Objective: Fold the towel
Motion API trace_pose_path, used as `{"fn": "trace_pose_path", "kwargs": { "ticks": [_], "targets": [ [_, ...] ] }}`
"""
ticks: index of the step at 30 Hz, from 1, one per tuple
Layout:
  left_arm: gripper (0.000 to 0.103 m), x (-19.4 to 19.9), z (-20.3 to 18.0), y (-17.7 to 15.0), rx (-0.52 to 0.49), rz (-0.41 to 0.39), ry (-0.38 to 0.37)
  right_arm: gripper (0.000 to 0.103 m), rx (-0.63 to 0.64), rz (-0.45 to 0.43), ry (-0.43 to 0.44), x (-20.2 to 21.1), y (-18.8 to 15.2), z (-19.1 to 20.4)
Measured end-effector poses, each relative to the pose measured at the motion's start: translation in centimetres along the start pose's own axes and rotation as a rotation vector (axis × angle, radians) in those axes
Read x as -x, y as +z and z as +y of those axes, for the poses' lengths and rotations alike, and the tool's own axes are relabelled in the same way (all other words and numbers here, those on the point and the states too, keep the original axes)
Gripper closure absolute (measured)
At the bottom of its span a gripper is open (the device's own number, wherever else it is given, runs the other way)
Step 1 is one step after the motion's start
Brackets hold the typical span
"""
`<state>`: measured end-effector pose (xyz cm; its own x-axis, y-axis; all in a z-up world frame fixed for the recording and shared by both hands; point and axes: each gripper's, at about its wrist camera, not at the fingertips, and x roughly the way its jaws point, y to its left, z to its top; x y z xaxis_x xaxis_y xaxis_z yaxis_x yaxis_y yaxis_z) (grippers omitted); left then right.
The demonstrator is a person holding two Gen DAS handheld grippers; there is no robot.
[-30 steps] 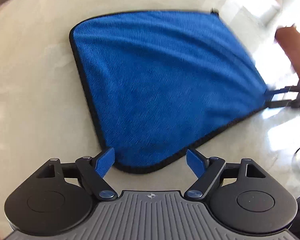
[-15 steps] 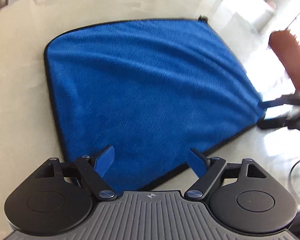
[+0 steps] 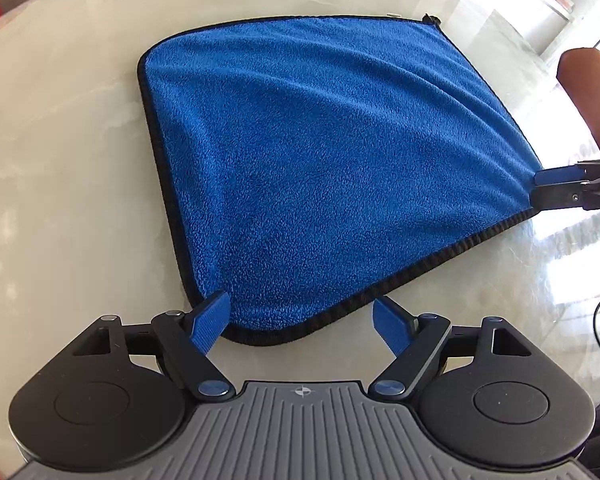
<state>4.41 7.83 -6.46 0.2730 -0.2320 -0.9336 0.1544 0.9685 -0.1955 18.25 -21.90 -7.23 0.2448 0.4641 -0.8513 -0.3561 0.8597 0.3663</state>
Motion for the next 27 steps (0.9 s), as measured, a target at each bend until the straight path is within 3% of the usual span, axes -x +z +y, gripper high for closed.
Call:
{"fn": "trace_pose_path", "kwargs": {
  "ticks": [7,11,15,20,27],
  "targets": [
    [0.017,0.7,-0.6,1.9,0.047,-0.105,-0.111,0.007,-0.004,-0.006,0.005,-0.6,0.8,0.4],
    [0.018,-1.1,-0.7,1.8,0.051,-0.051,-0.085,0.006,0.024,-0.002,0.012,-1.0,1.2,1.5],
    [0.016,-0.8,-0.3,0.7,0.042,-0.053,-0.080,0.005,0.034,-0.006,-0.004,-0.7,1.0,2.1],
    [0.017,-0.5,0.4,-0.3,0.038,-0.049,-0.078,0.004,0.008,-0.019,-0.086,-0.3,0.6,2.0],
    [0.016,-0.3,0.7,-0.3,0.033,-0.030,-0.074,0.003,0.086,-0.037,-0.256,0.0,-0.7,3.0]
  ]
}}
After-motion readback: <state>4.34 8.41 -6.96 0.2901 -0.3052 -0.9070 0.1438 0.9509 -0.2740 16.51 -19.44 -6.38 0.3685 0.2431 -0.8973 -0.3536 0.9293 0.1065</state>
